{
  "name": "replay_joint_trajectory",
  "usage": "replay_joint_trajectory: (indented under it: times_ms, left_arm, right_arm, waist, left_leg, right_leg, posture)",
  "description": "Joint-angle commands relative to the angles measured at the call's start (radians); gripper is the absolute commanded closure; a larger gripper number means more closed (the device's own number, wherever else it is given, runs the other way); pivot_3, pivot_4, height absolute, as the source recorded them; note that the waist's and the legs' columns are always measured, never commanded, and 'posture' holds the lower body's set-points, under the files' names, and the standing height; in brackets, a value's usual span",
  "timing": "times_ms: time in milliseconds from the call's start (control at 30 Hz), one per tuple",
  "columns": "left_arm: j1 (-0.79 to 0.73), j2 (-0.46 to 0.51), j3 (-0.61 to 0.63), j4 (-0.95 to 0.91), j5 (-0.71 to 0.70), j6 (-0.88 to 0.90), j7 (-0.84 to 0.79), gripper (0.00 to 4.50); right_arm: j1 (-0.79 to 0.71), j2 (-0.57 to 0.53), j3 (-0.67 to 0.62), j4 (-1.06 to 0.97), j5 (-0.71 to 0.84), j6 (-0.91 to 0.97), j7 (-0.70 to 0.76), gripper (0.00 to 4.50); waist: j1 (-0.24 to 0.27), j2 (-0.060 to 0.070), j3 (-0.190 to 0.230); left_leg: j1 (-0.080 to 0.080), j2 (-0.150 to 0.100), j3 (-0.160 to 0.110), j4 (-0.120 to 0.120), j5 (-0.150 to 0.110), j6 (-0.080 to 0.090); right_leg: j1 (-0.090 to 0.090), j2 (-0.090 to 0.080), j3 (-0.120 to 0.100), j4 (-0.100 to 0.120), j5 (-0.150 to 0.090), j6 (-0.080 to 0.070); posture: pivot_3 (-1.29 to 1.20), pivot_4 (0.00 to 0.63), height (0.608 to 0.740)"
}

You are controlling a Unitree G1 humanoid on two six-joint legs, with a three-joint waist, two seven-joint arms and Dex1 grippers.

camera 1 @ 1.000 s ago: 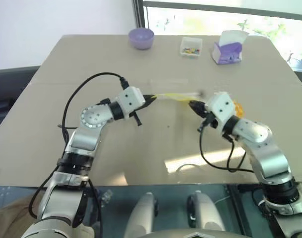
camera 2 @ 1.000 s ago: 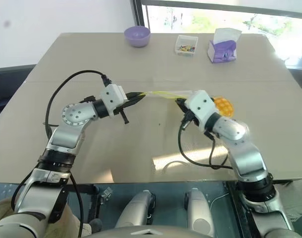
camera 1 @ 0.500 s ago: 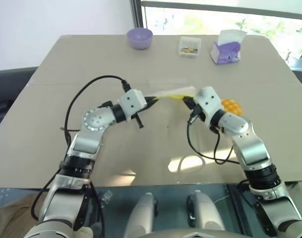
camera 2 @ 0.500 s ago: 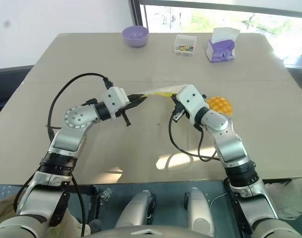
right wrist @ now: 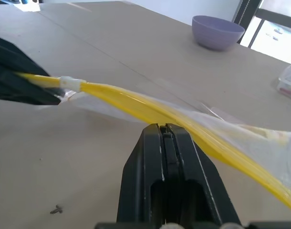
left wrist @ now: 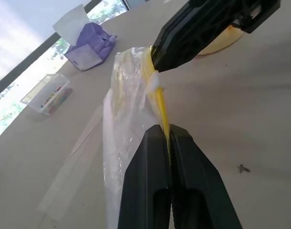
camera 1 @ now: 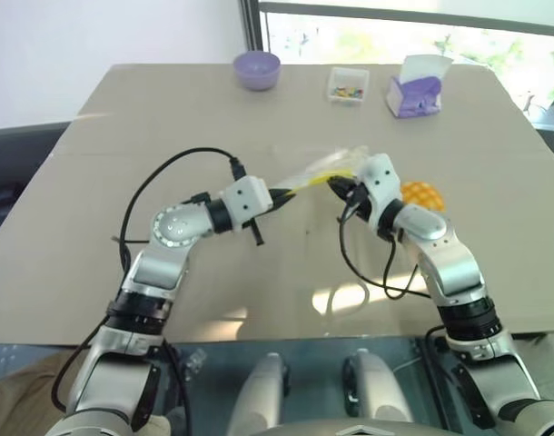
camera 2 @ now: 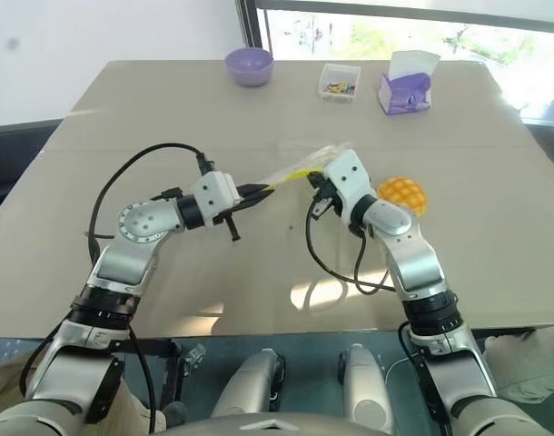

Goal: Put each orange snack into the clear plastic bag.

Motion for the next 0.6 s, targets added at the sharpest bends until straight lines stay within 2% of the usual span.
replay_joint_trajectory:
  times_ms: [33,433,533,600]
  left_arm:
    - [0.015,0.016,0.001,-0.047,-0.018,-0.018,-0.026,4.5]
    - [0.028,0.016,0.008,-0.035,-0.059,-0.022,-0.082,4.5]
    - [0.031,0.01,0.015,-0.048,-0.088,-0.014,-0.096,4.5]
    - [0.03,0.009,0.02,-0.053,-0.104,-0.012,-0.101,4.5]
  right_arm:
    - [-0.008,0.003,-0.047,-0.045,0.06,0.013,0.016,4.42]
    - [0.036,0.027,-0.063,-0.072,0.172,0.034,0.037,4.42]
    - [0.034,0.067,-0.06,-0.036,0.163,0.009,-0.002,4.42]
    - [0.033,0.082,-0.039,0.011,0.103,-0.053,-0.042,4.42]
  waist:
    - [0.0,0.0,0.0]
    - [0.0,0.0,0.0]
    - [0.0,0.0,0.0]
    - [0.0,0.0,0.0]
  left_leg:
    - [0.0,0.0,0.0,0.0,0.0,0.0]
    - [0.0,0.0,0.0,0.0,0.0,0.0]
    - [0.0,0.0,0.0,0.0,0.0,0.0]
    - [0.0,0.0,0.0,0.0,0.0,0.0]
  right_leg:
    - [0.0,0.0,0.0,0.0,0.0,0.0]
    - [0.0,0.0,0.0,0.0,0.0,0.0]
    - [0.0,0.0,0.0,0.0,0.0,0.0]
    - [0.0,0.0,0.0,0.0,0.0,0.0]
  posture:
    - [0.0,0.15,0.666]
    - [0.0,0.15,0.666]
    - [0.0,0.15,0.666]
    - [0.0,0.15,0.666]
